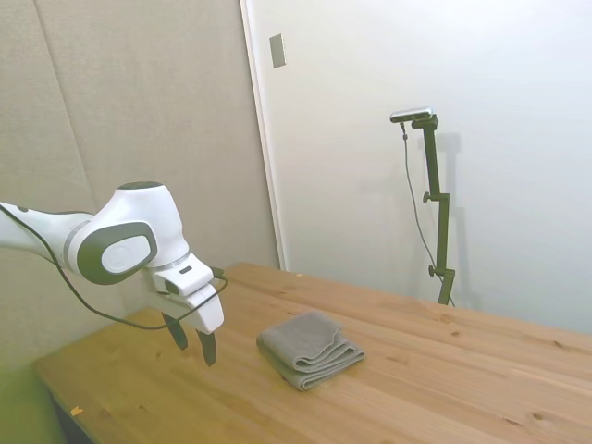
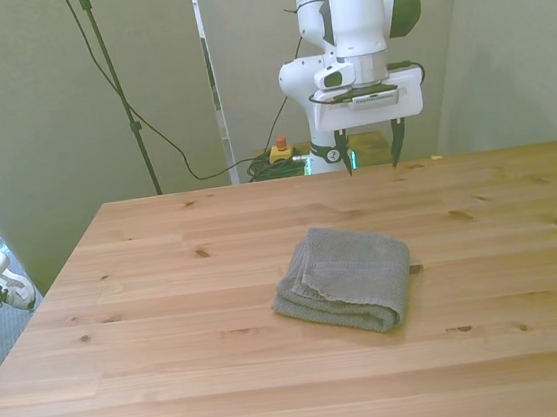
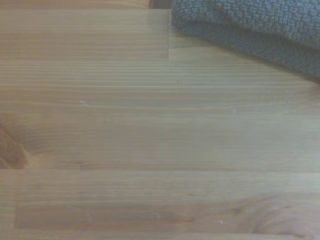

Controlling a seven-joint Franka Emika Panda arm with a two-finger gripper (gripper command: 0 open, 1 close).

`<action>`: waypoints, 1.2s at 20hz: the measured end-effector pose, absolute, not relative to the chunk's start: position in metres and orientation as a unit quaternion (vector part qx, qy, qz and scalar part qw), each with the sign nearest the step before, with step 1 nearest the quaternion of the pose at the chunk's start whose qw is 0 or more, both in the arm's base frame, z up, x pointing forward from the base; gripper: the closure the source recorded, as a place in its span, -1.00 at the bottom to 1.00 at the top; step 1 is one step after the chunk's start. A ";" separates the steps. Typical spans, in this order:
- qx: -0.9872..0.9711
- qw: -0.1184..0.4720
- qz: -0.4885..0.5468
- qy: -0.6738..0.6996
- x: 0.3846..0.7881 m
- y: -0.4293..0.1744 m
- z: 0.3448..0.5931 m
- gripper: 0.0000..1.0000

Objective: Unfold the towel

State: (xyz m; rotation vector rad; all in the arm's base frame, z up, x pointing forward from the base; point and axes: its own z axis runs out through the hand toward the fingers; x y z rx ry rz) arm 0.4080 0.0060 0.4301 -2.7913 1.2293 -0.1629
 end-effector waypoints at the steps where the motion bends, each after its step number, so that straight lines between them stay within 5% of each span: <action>1: -0.913 0.044 -0.053 0.402 0.408 0.006 0.430 -1.00; 5: -0.903 0.049 -0.053 0.424 0.413 -0.014 0.430 -1.00; 14: -0.824 0.137 -0.114 0.539 0.452 -0.194 0.436 -1.00; 24: -0.821 0.226 -0.110 0.512 0.477 -0.191 0.392 -1.00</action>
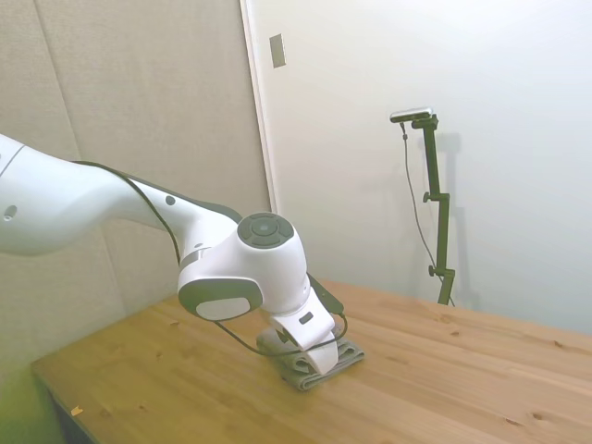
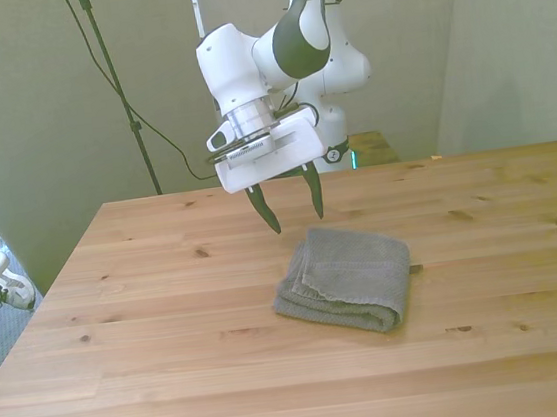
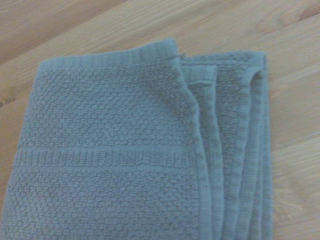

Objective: Unfold the towel

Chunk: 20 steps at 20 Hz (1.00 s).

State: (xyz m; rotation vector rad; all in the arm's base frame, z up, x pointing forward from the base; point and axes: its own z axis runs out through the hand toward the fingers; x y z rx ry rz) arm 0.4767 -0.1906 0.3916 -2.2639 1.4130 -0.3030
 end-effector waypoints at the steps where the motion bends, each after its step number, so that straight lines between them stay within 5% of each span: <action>1: -0.822 0.230 -0.109 0.510 0.479 -0.187 0.388 -1.00; 9: -0.828 0.247 -0.095 0.495 0.488 -0.167 0.370 -1.00; 10: -0.828 0.248 -0.095 0.493 0.489 -0.165 0.369 1.00; 20: -0.829 0.254 -0.095 0.489 0.490 -0.162 0.367 1.00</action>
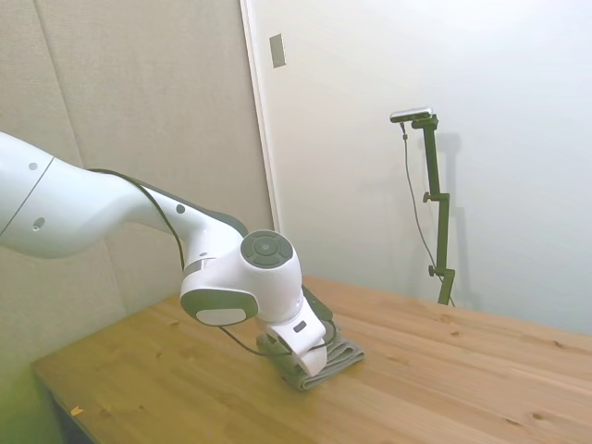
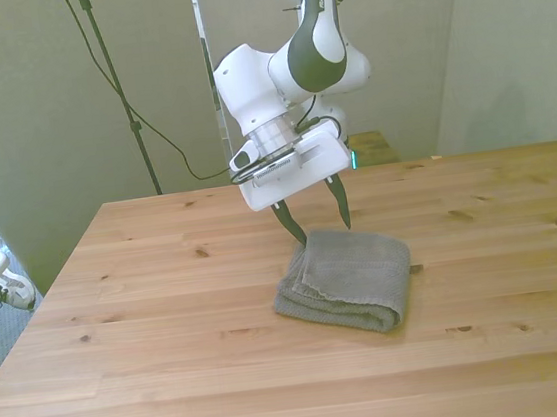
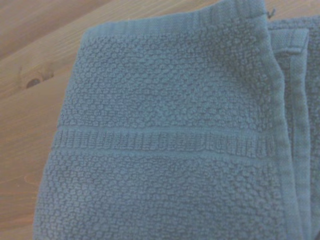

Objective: Unfold the towel

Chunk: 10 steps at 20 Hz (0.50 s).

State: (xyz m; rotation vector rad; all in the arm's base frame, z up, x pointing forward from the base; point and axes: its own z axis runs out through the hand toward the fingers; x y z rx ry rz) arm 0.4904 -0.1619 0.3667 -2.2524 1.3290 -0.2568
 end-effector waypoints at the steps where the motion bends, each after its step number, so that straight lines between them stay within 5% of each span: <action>1: -0.829 0.254 -0.095 0.489 0.490 -0.162 0.367 1.00; 10: -0.828 0.255 -0.097 0.490 0.490 -0.164 0.369 1.00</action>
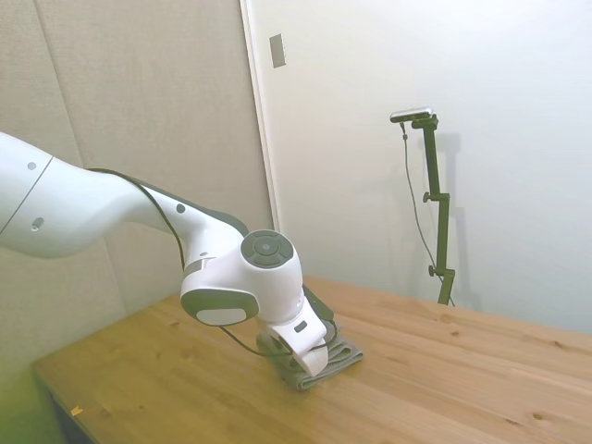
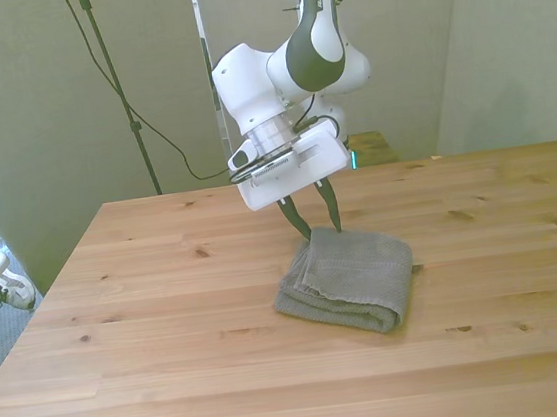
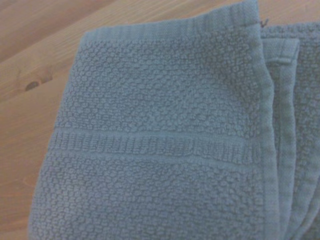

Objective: Unfold the towel

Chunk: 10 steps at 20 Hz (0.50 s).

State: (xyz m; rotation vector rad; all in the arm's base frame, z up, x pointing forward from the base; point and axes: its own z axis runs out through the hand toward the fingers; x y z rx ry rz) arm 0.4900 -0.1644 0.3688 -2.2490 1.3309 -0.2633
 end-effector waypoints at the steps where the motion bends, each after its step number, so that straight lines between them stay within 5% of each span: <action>1: -0.828 0.255 -0.098 0.490 0.490 -0.165 0.369 1.00; 10: -0.827 0.259 -0.106 0.488 0.493 -0.168 0.380 1.00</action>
